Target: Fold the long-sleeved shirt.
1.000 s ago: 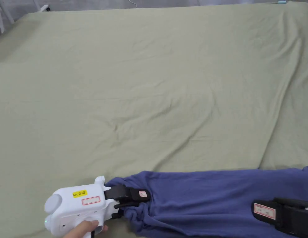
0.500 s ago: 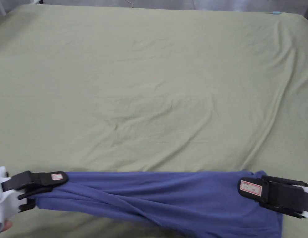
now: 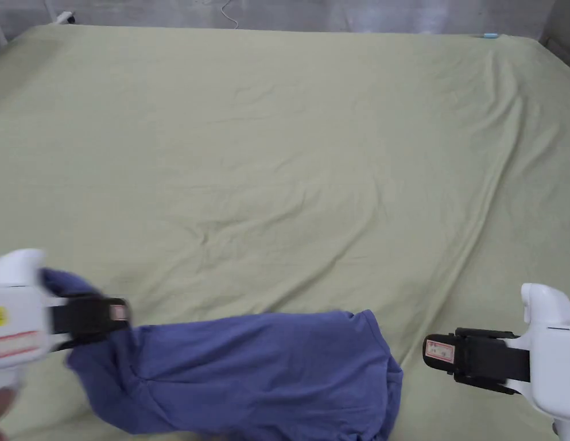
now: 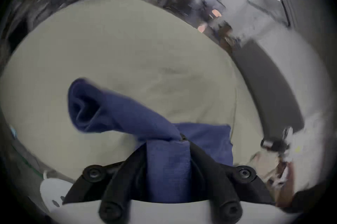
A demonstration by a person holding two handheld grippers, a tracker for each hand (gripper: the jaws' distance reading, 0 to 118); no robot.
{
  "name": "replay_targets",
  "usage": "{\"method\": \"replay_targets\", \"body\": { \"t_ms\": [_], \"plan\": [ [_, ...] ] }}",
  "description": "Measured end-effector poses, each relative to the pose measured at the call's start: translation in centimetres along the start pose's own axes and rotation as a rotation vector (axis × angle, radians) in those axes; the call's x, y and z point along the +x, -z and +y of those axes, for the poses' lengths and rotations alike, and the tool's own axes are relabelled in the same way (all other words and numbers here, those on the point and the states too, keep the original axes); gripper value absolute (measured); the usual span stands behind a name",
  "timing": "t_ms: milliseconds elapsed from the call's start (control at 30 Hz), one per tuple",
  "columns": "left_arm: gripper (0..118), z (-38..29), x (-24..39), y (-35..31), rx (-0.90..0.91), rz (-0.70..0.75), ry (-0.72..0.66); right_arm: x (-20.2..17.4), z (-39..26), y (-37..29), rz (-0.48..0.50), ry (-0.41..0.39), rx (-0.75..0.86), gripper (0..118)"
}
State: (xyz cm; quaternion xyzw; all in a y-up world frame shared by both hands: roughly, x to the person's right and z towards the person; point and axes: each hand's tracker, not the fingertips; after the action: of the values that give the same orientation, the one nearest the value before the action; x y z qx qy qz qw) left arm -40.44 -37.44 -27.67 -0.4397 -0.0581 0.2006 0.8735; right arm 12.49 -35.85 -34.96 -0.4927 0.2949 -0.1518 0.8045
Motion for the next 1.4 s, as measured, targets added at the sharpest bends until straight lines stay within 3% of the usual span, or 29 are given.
{"method": "replay_targets", "body": {
  "t_ms": [167,333,400,433,467,500,567,700,767,833,867,900,967,1100,1133,1200,1233,1267,1333,1400],
  "plan": [
    [8,-1.0,15.7,10.6,-0.236,0.085,0.316,0.2,-0.7,-2.6,-0.009,0.009,0.026,0],
    [8,-5.3,23.4,19.7,-0.367,0.148,0.44,1.3,-1.4,-5.0,-0.036,0.019,0.048,0],
    [10,-6.8,24.7,21.5,-0.383,0.158,0.389,1.8,-1.7,-5.5,-0.036,0.033,0.052,0],
    [15,-6.9,25.2,22.0,-0.352,0.16,0.368,2.0,-1.8,-5.7,-0.034,0.037,0.053,0],
    [31,-6.9,25.6,22.1,-0.315,0.126,0.328,2.7,-1.8,-5.8,-0.031,0.041,0.051,0],
    [56,-7.2,26.4,21.6,-0.311,0.046,0.29,2.9,-1.9,-5.9,-0.028,0.046,0.049,0],
    [118,-7.7,27.1,21.6,-0.362,-0.093,0.216,3.2,-1.9,-6.0,-0.018,0.057,0.052,0],
    [118,-7.7,28.7,20.4,-0.285,-0.122,0.212,3.4,-1.7,-6.8,0.03,0.074,0.078,0],
    [118,-7.5,27.9,17.6,-0.215,-0.224,0.083,2.9,-1.6,-7.4,0.068,0.078,0.095,0],
    [114,-6.6,26.4,15.0,-0.196,-0.377,-0.133,2.7,-1.4,-8.0,0.116,0.084,0.123,0],
    [101,-5.9,25.3,13.5,-0.162,-0.441,-0.24,2.9,-1.3,-8.2,0.144,0.09,0.135,0],
    [80,-5.0,23.7,11.8,-0.122,-0.484,-0.294,2.9,-1.2,-8.4,0.167,0.096,0.141,0],
    [18,-3.6,21.7,9.2,-0.034,-0.512,-0.272,2.9,-1.0,-8.4,0.203,0.11,0.146,0],
    [7,-2.5,20.0,6.5,0.016,-0.47,-0.206,2.8,-0.6,-7.9,0.228,0.11,0.145,0],
    [4,-2.3,19.8,6.5,0.019,-0.348,-0.142,2.8,-0.6,-7.5,0.224,0.109,0.144,0],
    [3,-2.5,20.5,7.7,-0.047,0.138,0.095,2.8,-0.6,-7.2,0.207,0.11,0.14,0],
    [3,-3.1,21.2,9.1,-0.09,0.288,0.19,2.8,-0.7,-7.1,0.198,0.112,0.134,0],
    [2,-4.2,22.1,11.5,-0.174,0.249,0.236,2.8,-0.8,-6.9,0.188,0.111,0.129,0],
    [2,-6.1,23.5,16.5,-0.308,0.109,0.183,2.9,-0.9,-6.7,0.166,0.11,0.114,0],
    [2,-8.8,25.4,20.4,-0.439,0.101,0.231,2.9,-1.0,-6.4,0.106,0.114,0.083,0]
  ]
}}
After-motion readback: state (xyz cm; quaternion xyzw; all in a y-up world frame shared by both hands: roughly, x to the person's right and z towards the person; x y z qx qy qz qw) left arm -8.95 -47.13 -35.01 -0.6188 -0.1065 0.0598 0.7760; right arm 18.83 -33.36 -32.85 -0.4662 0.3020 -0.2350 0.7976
